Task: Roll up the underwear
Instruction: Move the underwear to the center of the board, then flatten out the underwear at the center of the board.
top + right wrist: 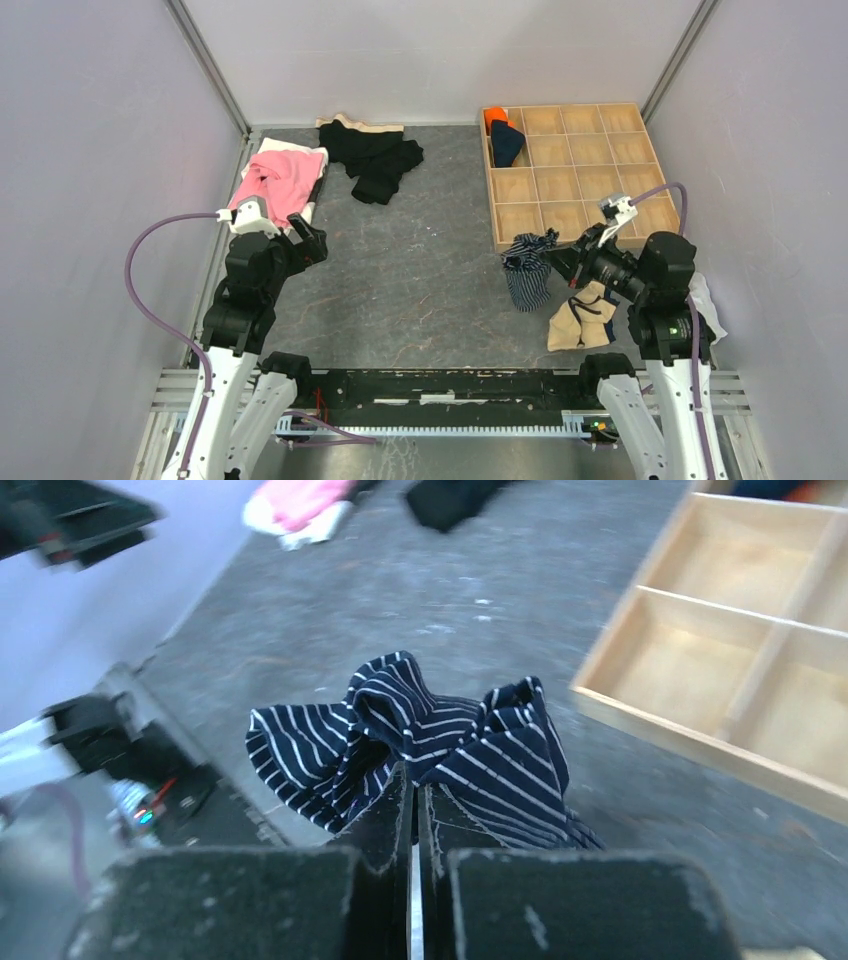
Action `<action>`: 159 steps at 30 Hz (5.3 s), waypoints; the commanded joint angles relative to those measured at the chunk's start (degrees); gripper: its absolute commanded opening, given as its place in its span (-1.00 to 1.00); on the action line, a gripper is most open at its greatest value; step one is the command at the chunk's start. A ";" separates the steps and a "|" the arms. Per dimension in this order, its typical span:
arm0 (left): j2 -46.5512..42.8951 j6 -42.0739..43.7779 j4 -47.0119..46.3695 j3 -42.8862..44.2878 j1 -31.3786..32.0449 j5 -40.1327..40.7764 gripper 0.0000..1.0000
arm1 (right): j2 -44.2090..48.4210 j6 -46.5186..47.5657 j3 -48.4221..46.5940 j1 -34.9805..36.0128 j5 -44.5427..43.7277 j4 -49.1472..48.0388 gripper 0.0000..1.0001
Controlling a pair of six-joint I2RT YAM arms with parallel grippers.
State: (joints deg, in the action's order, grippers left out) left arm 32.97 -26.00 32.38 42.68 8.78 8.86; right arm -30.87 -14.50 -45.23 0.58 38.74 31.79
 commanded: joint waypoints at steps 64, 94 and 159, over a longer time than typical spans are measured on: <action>0.27 -28.96 -6.34 -22.58 11.05 -9.10 0.55 | -55.17 -10.91 -5.21 52.02 -27.90 -39.61 0.63; 3.09 -29.72 -16.56 -29.60 13.82 -6.72 -0.91 | -82.95 -14.84 -27.07 51.97 -19.34 -38.60 0.55; 10.45 14.63 17.03 20.72 13.81 -4.75 -0.96 | -19.58 -4.52 -4.84 51.24 -41.30 -10.05 -0.98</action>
State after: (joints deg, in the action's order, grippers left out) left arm 38.72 -14.74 55.92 70.15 22.63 6.50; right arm -47.42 -19.29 -54.04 51.92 6.98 23.40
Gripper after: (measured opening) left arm 0.050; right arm 0.015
